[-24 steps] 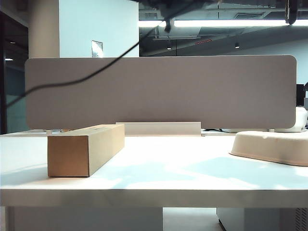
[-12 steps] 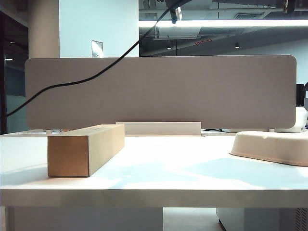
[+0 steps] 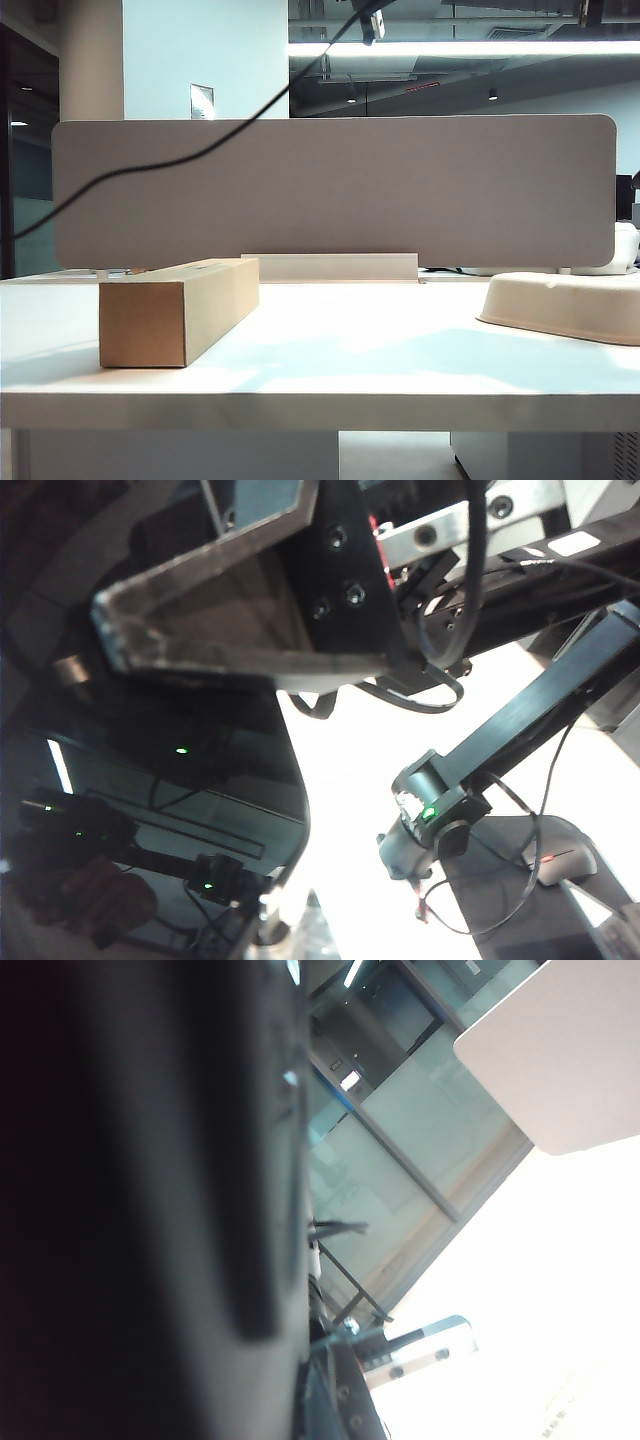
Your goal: Pick up the charging cable and the phone, plug the charging cable into the charging port on the phone, and finally place them back on the table.
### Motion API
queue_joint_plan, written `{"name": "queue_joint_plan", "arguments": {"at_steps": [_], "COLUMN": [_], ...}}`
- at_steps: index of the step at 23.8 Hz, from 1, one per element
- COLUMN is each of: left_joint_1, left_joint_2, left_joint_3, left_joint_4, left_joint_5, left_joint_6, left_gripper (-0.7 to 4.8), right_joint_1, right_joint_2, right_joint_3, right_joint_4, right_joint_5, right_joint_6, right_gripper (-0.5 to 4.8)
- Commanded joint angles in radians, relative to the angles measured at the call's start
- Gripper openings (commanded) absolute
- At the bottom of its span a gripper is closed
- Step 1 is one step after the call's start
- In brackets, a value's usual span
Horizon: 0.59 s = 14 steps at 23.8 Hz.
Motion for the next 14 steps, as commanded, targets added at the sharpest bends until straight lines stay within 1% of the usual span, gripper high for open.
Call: {"name": "queue_joint_plan", "arguments": {"at_steps": [1, 4, 11, 14], "left_joint_1": [-0.002, -0.002, -0.002, 0.001], "left_joint_2": [0.010, 0.010, 0.010, 0.010], "left_joint_3": [0.005, 0.005, 0.005, 0.005], "left_joint_4": [-0.008, 0.011, 0.046, 0.115], "left_joint_5": [0.035, 0.042, 0.042, 0.042], "left_joint_6": [-0.004, -0.002, -0.010, -0.085], "left_gripper": [-0.06, -0.06, -0.06, -0.06], "right_joint_1": [0.008, 0.006, 0.006, 0.006], "right_joint_2": [-0.007, -0.007, -0.005, 0.000], "right_joint_3": [0.011, 0.011, 0.011, 0.011], "right_joint_4": [0.079, 0.092, 0.091, 0.085], "right_joint_5": [0.002, 0.019, 0.018, 0.005], "right_joint_6": [0.000, 0.000, 0.000, 0.000], "right_gripper": [-0.05, -0.05, -0.05, -0.05]}}
